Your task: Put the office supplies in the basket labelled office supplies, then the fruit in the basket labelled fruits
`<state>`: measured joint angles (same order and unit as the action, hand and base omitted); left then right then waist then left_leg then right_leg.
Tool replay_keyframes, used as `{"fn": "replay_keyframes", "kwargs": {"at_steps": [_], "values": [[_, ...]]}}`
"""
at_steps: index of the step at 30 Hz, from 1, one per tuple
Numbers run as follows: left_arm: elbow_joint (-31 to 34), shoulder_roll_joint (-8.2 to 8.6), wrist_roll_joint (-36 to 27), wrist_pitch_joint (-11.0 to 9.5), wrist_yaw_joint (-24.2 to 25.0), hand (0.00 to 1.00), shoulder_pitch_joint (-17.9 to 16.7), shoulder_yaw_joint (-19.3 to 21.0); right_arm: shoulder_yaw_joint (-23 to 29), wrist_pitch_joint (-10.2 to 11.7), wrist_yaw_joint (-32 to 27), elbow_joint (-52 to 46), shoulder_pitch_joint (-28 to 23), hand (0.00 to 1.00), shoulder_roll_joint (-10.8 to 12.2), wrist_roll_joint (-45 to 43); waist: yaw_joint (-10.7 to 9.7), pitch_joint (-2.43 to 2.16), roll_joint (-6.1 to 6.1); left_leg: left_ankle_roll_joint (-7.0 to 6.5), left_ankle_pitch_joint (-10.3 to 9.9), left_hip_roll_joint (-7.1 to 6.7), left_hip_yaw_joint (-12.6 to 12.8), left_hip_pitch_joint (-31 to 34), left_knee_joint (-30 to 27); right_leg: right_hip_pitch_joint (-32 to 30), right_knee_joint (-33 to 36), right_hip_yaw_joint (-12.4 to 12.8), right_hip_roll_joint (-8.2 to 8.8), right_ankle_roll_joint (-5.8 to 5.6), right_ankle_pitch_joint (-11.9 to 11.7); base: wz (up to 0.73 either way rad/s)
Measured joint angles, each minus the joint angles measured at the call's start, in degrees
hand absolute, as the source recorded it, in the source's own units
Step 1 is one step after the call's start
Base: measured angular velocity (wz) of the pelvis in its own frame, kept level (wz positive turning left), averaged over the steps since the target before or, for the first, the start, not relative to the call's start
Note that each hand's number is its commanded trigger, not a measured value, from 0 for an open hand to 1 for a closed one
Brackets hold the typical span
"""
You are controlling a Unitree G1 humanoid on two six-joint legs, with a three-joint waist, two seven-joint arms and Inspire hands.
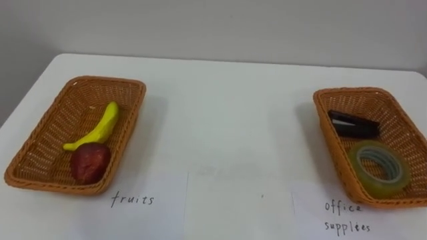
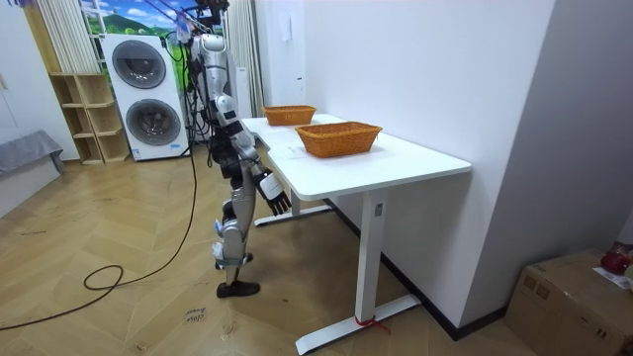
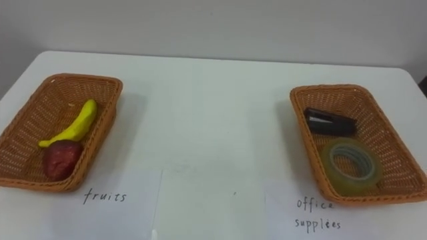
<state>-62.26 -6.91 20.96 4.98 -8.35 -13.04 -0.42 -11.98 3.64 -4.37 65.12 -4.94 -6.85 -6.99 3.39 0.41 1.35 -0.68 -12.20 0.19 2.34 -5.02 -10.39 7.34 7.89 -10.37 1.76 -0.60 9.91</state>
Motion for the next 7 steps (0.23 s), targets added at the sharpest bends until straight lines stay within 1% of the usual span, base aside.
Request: {"fn": "replay_keyframes", "kwargs": {"at_steps": [3, 7], "values": [[0.0, 0.02, 0.0, 0.0, -0.14, 0.0, 0.11, -0.01, 0.35, 0.0, -0.52, -0.01, -0.47, 0.0, 0.04, 0.09, -0.11, 0.08, -0.18, 0.03, -0.32, 0.07, 0.18, -0.7, 0.02, 0.57, 0.02, 0.34, -0.1, 0.0, 0.0, -0.06], [-0.01, 0.19, 0.03, -0.01, -0.15, 0.0, 0.1, 0.13, 2.12, 0.02, -0.55, -0.03, -0.95, 0.0, 0.39, 0.1, -0.18, 0.08, -0.29, -0.02, -0.57, 0.17, 0.74, -1.05, -0.12, 0.66, 0.15, 0.96, -0.19, 0.01, -0.01, -0.07]]}}
